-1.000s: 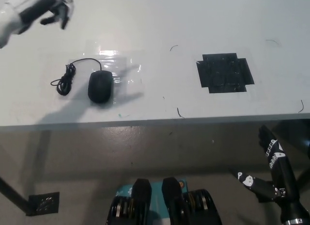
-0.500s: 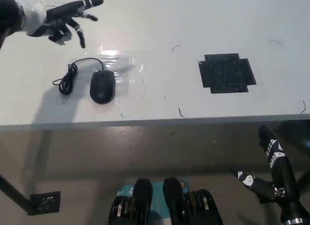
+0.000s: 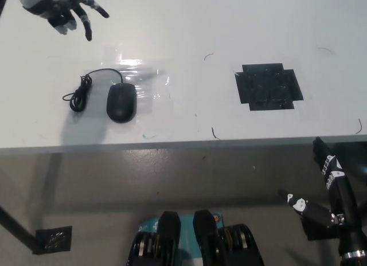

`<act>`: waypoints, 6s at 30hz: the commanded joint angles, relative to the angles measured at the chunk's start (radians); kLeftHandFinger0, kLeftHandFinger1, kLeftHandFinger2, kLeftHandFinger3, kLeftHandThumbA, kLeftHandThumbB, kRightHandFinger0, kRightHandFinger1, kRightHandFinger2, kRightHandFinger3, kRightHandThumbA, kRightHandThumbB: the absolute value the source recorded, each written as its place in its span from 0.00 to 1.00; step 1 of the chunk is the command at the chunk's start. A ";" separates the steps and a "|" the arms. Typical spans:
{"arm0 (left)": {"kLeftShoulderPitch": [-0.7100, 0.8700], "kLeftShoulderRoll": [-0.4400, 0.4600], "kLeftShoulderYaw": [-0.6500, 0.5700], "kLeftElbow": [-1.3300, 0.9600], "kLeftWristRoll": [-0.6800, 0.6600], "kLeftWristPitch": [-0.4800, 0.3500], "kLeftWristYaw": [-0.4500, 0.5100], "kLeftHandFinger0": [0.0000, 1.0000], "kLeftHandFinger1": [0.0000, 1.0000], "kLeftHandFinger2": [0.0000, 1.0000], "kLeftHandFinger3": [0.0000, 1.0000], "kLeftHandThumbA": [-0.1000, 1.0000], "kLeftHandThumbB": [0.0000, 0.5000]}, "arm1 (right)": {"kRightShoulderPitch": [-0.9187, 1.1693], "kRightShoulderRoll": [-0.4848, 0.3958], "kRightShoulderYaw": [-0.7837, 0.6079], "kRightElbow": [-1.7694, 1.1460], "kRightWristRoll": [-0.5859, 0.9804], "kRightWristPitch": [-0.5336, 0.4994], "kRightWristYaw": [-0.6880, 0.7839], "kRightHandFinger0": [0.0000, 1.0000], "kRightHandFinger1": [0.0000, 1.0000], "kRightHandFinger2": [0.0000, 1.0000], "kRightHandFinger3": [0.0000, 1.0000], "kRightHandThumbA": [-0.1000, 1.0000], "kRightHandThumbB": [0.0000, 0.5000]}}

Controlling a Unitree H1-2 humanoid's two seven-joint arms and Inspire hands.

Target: The robot uses left hand to click on the left button of the black mouse, which is placed on the left area of the table

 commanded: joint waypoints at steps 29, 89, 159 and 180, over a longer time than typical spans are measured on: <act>-0.016 -0.029 0.061 0.100 0.171 -0.096 -0.066 0.00 0.00 0.23 1.00 1.00 0.52 | -0.027 -0.020 -0.018 -0.035 0.001 0.002 -0.005 1.00 1.00 1.00 1.00 0.95 0.02; 0.062 -0.156 0.113 0.233 0.306 -0.107 0.108 0.00 0.19 0.66 1.00 1.00 0.89 | -0.023 -0.028 -0.003 -0.052 -0.028 0.025 0.006 1.00 1.00 1.00 1.00 0.87 0.18; 0.076 -0.214 0.053 0.268 0.389 -0.150 0.023 0.00 0.30 0.66 1.00 1.00 0.90 | -0.003 -0.043 0.020 -0.074 -0.036 0.021 0.024 0.97 1.00 1.00 1.00 0.82 0.17; -0.058 0.235 0.418 -0.483 0.112 0.133 -0.282 0.01 0.31 0.65 1.00 1.00 0.82 | 0.027 -0.049 0.014 -0.036 -0.034 0.008 0.025 0.92 0.97 1.00 1.00 0.71 0.11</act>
